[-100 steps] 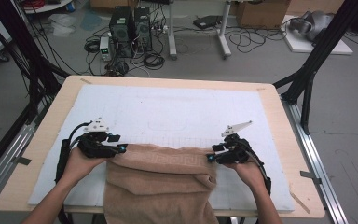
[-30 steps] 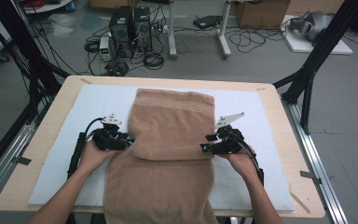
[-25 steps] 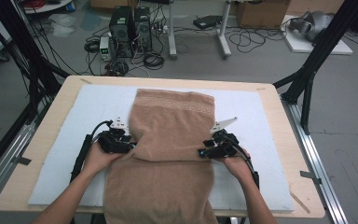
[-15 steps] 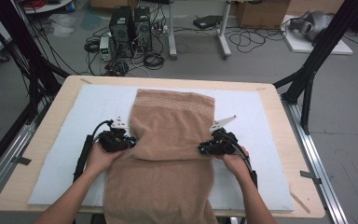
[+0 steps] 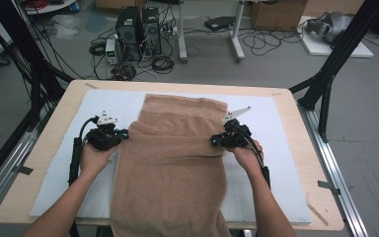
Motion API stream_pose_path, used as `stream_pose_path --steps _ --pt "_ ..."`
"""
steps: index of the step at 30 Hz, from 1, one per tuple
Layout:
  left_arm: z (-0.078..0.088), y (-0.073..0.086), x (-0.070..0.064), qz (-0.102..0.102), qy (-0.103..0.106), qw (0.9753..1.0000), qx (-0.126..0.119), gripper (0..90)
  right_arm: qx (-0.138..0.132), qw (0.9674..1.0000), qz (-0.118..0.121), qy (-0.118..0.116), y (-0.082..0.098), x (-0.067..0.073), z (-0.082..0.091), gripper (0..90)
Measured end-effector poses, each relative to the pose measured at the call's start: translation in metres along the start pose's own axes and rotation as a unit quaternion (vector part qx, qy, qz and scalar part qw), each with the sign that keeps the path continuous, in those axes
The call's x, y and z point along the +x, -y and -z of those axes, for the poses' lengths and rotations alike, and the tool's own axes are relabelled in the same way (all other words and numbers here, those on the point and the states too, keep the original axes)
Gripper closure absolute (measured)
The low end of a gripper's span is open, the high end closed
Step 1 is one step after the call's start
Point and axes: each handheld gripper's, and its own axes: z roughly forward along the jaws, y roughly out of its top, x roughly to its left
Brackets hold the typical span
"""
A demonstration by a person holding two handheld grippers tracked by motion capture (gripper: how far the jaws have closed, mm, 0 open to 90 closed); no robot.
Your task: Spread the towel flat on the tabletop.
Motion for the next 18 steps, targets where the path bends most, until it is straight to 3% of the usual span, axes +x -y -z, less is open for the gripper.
stream_pose_path --steps 2,5,10,12,15,18 --pt "0.001 0.001 0.0 0.0 0.006 1.0 0.002 77.2 0.003 0.9999 0.002 0.014 -0.001 0.002 0.001 74.1" --pt "0.013 0.0 0.0 0.002 0.005 0.9998 -0.021 67.8 -0.017 0.9997 0.005 0.017 0.0 0.007 0.012 68.4" --pt "0.036 0.003 -0.006 -0.014 0.029 0.9987 -0.039 62.2 -0.046 0.9981 0.029 0.03 0.005 0.02 0.041 64.8" --pt "0.043 0.009 -0.015 -0.037 0.039 0.9978 -0.04 60.3 -0.056 0.9974 0.04 0.02 0.012 0.028 0.05 64.0" --pt "0.049 0.021 -0.028 -0.051 0.059 0.9961 -0.04 58.5 -0.055 0.9971 0.052 -0.002 0.029 0.044 0.051 62.2" --pt "0.053 0.038 -0.042 -0.068 0.078 0.9941 -0.03 56.9 -0.032 0.9974 0.064 -0.011 0.05 0.057 0.044 60.2"
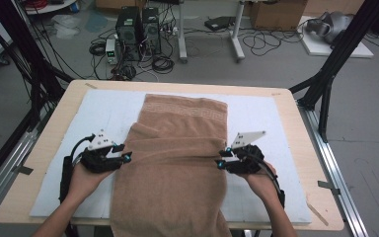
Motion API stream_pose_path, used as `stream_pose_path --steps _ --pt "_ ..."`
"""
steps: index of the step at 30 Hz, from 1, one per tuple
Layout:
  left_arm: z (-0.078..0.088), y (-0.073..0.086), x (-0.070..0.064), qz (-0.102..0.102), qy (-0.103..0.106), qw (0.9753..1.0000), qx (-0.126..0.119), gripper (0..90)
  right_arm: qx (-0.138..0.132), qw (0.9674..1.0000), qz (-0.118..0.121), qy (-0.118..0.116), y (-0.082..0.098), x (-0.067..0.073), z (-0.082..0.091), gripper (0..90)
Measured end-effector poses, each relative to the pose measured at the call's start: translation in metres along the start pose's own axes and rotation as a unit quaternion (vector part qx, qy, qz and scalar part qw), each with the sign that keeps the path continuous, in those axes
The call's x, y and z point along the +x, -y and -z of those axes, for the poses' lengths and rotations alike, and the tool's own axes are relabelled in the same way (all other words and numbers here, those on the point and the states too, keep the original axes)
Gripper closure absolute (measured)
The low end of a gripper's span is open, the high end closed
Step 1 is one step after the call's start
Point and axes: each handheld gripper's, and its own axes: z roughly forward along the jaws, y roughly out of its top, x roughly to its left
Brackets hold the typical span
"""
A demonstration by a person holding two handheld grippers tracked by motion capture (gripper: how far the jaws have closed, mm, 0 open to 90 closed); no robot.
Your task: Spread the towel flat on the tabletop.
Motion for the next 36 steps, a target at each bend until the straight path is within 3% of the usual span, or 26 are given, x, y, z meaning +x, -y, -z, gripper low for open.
stream_pose_path --steps 3,5,7,9,11,14,17,23,25,27,29,31,35,36 --pt "0.0 0.018 -0.014 -0.017 0.014 0.9995 0.021 55.7 0.004 0.9996 -0.007 -0.026 0.017 0.011 -0.007 59.2" --pt "-0.002 0.027 -0.019 -0.014 0.027 0.999 0.032 54.6 0.019 0.9984 -0.001 -0.054 0.028 0.021 -0.013 58.8" --pt "-0.005 0.037 -0.023 -0.02 0.04 0.9975 0.054 54.8 0.031 0.9974 0.0 -0.065 0.036 0.027 -0.018 60.3" --pt "-0.005 0.042 -0.024 -0.02 0.045 0.9978 0.044 59.0 0.034 0.9973 -0.002 -0.064 0.041 0.031 -0.022 67.0" --pt "-0.005 0.043 -0.024 -0.021 0.053 0.9975 0.042 70.8 0.028 0.9975 -0.016 -0.063 0.043 0.031 -0.022 79.6" --pt "-0.003 0.043 -0.027 -0.03 0.06 0.9968 0.043 83.7 0.036 0.9967 -0.011 -0.071 0.041 0.034 -0.021 85.8" --pt "0.001 0.043 -0.029 -0.023 0.068 0.9964 0.044 85.0 0.036 0.9962 -0.007 -0.079 0.042 0.04 -0.017 86.5" --pt "0.017 0.048 -0.047 -0.047 0.08 0.995 0.038 85.4 0.024 0.9954 0.011 -0.092 0.048 0.067 0.004 86.4" --pt "0.026 0.048 -0.052 -0.048 0.089 0.9946 0.025 84.2 0.01 0.9935 0.02 -0.111 0.049 0.08 0.013 81.4" --pt "0.032 0.046 -0.052 -0.046 0.092 0.9946 0.015 76.4 -0.011 0.9937 0.033 -0.107 0.049 0.086 0.021 75.2" --pt "0.03 0.043 -0.049 -0.046 0.091 0.9947 0.017 68.2 -0.018 0.9958 0.039 -0.08 0.047 0.083 0.027 71.2" --pt "0.022 0.042 -0.047 -0.051 0.089 0.9944 0.025 63.0 -0.011 0.9977 0.031 -0.059 0.045 0.073 0.025 67.6" --pt "0.005 0.046 -0.047 -0.059 0.097 0.9921 0.054 60.5 0.024 0.9975 0.022 -0.062 0.045 0.06 0.003 63.4" --pt "0.004 0.048 -0.048 -0.06 0.096 0.9925 0.045 63.9 0.034 0.997 0.024 -0.065 0.045 0.06 -0.002 64.4"
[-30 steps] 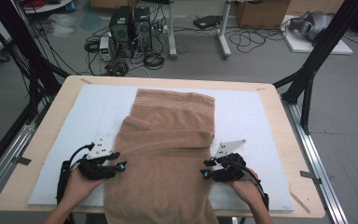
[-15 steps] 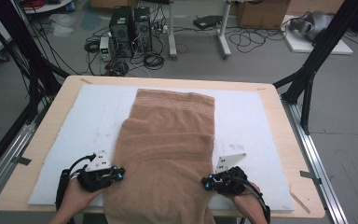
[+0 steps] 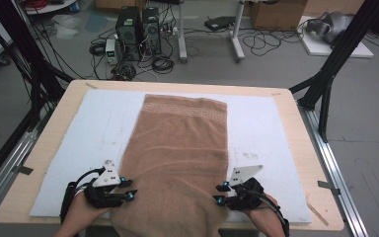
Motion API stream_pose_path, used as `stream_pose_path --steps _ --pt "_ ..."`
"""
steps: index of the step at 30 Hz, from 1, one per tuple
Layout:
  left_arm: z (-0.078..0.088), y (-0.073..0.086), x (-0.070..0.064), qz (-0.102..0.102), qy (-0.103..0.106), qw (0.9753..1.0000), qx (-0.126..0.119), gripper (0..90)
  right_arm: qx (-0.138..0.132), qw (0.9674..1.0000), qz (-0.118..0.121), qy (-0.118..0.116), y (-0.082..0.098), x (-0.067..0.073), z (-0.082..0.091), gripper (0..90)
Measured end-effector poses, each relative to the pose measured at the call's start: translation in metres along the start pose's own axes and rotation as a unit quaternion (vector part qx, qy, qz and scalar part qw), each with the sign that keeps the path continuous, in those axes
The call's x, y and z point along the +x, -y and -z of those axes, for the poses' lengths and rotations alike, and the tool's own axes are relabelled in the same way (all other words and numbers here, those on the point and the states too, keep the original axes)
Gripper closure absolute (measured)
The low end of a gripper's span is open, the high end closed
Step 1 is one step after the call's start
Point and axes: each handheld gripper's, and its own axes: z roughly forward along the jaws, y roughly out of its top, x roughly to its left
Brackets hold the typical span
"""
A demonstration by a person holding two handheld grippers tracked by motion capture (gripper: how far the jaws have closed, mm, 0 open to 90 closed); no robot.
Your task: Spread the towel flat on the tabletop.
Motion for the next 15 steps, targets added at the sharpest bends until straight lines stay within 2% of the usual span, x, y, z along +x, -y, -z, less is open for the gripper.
stream_pose_path --steps 1,2,3,4,6,11,13,14,15 --pt "0.0 0.001 0.001 0.002 0.005 1.0 -0.006 68.4 0.008 1.0 -0.002 -0.003 0.0 0.0 -0.004 67.1" --pt "0.0 0.001 0.001 0.004 0.006 0.9999 -0.008 76.6 0.02 0.9998 0.0 -0.009 0.0 0.001 -0.01 71.5" --pt "0.0 0.001 0.001 0.004 0.008 0.9999 -0.008 81.3 0.019 0.9998 0.004 -0.005 0.001 0.002 -0.011 77.1" --pt "0.0 0.001 0.001 0.004 0.009 0.9999 -0.008 82.6 0.017 0.9998 0.0 -0.013 0.001 0.002 -0.012 81.7" --pt "0.002 0.0 0.001 0.002 0.007 0.9999 -0.01 84.5 0.02 0.9996 0.001 -0.018 0.0 0.003 -0.011 84.8" --pt "0.017 0.002 -0.004 -0.001 0.009 0.9996 -0.026 85.1 0.023 0.9984 0.01 -0.05 0.001 0.015 -0.008 84.9" --pt "0.024 0.002 -0.009 -0.005 0.017 0.9993 -0.033 84.6 0.01 0.9986 0.015 -0.051 0.0 0.019 -0.001 81.9" --pt "0.026 0.002 -0.01 -0.005 0.026 0.999 -0.036 83.5 -0.005 0.9989 0.018 -0.042 -0.001 0.02 0.003 76.6" --pt "0.028 0.002 -0.011 -0.007 0.036 0.9986 -0.038 81.9 -0.016 0.9993 0.023 -0.024 -0.001 0.02 0.008 72.1"
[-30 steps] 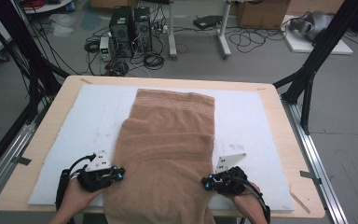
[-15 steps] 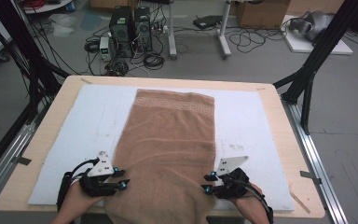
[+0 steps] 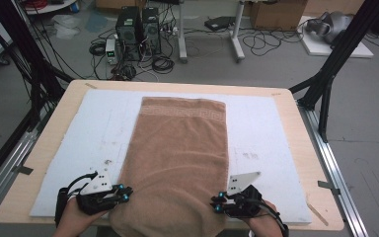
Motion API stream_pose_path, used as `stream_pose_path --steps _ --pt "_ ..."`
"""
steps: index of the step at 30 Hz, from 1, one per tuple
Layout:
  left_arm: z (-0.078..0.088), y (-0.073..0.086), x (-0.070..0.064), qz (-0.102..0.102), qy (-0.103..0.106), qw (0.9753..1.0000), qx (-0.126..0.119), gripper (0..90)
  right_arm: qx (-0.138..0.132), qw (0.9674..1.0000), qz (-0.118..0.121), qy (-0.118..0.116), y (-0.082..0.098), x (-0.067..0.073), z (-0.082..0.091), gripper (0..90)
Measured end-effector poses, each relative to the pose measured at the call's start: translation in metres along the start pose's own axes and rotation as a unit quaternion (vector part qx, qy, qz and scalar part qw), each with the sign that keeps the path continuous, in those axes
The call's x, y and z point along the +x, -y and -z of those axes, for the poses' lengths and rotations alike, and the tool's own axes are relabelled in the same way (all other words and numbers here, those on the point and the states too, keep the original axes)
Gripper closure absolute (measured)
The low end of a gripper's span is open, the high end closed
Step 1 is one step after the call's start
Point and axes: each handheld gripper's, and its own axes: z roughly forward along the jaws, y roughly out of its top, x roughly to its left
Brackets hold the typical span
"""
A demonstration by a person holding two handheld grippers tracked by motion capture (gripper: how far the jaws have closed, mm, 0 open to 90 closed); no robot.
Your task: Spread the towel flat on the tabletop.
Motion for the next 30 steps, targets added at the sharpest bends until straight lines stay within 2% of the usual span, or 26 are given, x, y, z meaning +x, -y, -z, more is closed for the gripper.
stream_pose_path --steps 2,4,6,8,9,11,12,14,17,18,19,22,24,26,27,28,30 --pt "0.001 -0.001 -0.002 -0.007 0.006 1.0 0.003 78.6 -0.003 0.9998 -0.01 0.016 0.0 -0.005 0.004 69.9" --pt "-0.003 0.001 0.001 -0.004 -0.015 0.9998 0.015 66.8 0.003 0.9996 -0.015 0.022 0.003 -0.009 0.002 66.9" --pt "-0.009 0.005 0.006 0.007 -0.022 0.9995 0.021 60.3 0.007 0.9997 -0.022 0.006 0.005 -0.012 -0.005 64.0" --pt "-0.015 0.009 0.009 0.011 -0.017 0.9993 0.03 63.7 0.026 0.9996 -0.014 0.0 0.005 -0.011 -0.014 64.3" --pt "-0.016 0.011 0.008 0.002 -0.019 0.9994 0.028 70.0 0.031 0.9995 -0.012 0.0 0.006 -0.009 -0.017 65.7" --pt "-0.016 0.012 0.008 0.003 -0.019 0.9996 0.022 79.4 0.028 0.9996 -0.008 0.002 0.007 -0.008 -0.017 79.5" --pt "-0.016 0.012 0.007 0.001 -0.019 0.9996 0.021 82.6 0.031 0.9995 -0.009 -0.005 0.008 -0.009 -0.016 84.6" --pt "-0.014 0.012 0.006 -0.003 -0.021 0.9996 0.021 84.3 0.032 0.9993 -0.01 -0.014 0.009 -0.011 -0.014 86.1" --pt "-0.009 0.012 0.004 0.002 -0.008 0.9999 0.012 84.8 0.04 0.9991 -0.009 -0.013 0.012 -0.014 -0.006 86.6" --pt "-0.008 0.011 0.002 -0.001 0.0 0.9999 0.012 84.6 0.036 0.9992 -0.011 -0.01 0.013 -0.016 -0.002 86.5" --pt "-0.007 0.01 0.0 -0.004 0.0 0.9999 0.013 83.4 0.03 0.9994 -0.015 -0.006 0.013 -0.016 0.003 85.7" --pt "-0.005 0.008 0.0 0.005 -0.003 1.0 0.007 69.6 0.015 0.9998 -0.006 -0.014 0.007 -0.012 0.005 79.9" --pt "-0.005 0.007 0.004 0.017 -0.005 0.9998 0.0 65.3 0.004 0.9997 0.004 -0.023 0.001 -0.006 0.001 76.0" --pt "-0.006 0.006 0.007 0.025 -0.012 0.9996 -0.004 65.2 0.002 0.9995 0.01 -0.031 -0.003 -0.002 -0.005 71.0" --pt "-0.007 0.007 0.007 0.022 -0.014 0.9997 0.002 67.0 0.008 0.9993 0.018 -0.032 -0.004 -0.001 -0.01 70.4" --pt "-0.009 0.009 0.007 0.025 -0.018 0.9995 0.01 70.7 0.017 0.9991 0.021 -0.034 -0.004 0.0 -0.013 70.2" --pt "-0.014 0.013 0.006 0.017 -0.015 0.9995 0.022 77.4 0.036 0.9985 0.021 -0.035 -0.002 0.002 -0.022 72.0"
